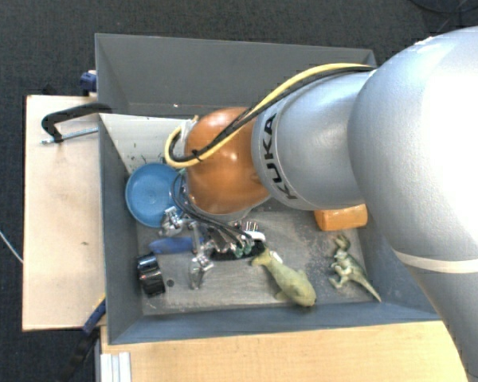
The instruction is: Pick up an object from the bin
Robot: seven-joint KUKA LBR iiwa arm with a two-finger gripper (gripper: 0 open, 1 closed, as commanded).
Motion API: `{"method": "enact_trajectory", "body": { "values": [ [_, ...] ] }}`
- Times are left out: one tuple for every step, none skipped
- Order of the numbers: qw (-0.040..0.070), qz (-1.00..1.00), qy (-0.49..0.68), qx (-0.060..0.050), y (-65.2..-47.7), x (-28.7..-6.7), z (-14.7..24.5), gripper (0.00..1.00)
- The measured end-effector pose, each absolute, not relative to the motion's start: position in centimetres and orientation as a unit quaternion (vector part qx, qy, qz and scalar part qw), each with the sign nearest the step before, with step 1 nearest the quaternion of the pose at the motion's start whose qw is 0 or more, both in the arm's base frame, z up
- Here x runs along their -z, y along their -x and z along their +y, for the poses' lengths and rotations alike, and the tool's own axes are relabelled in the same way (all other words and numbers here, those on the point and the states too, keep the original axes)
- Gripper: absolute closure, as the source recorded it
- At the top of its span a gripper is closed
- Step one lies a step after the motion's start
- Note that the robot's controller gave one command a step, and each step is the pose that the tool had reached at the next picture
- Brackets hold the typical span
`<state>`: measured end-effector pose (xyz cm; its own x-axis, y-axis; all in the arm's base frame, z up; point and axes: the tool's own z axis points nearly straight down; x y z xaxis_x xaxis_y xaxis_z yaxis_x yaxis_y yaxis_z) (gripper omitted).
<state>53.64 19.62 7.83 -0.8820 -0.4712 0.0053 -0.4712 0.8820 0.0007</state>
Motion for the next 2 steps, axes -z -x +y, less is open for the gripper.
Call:
{"method": "enact_trajectory", "body": {
  "values": [
    [-0.006,-0.977,-0.212,0.003,-51.35,-7.31,16.67,0.0],
    [-0.008,-0.977,-0.212,0.003,-51.49,-7.37,16.73,1.0]
  ]
}}
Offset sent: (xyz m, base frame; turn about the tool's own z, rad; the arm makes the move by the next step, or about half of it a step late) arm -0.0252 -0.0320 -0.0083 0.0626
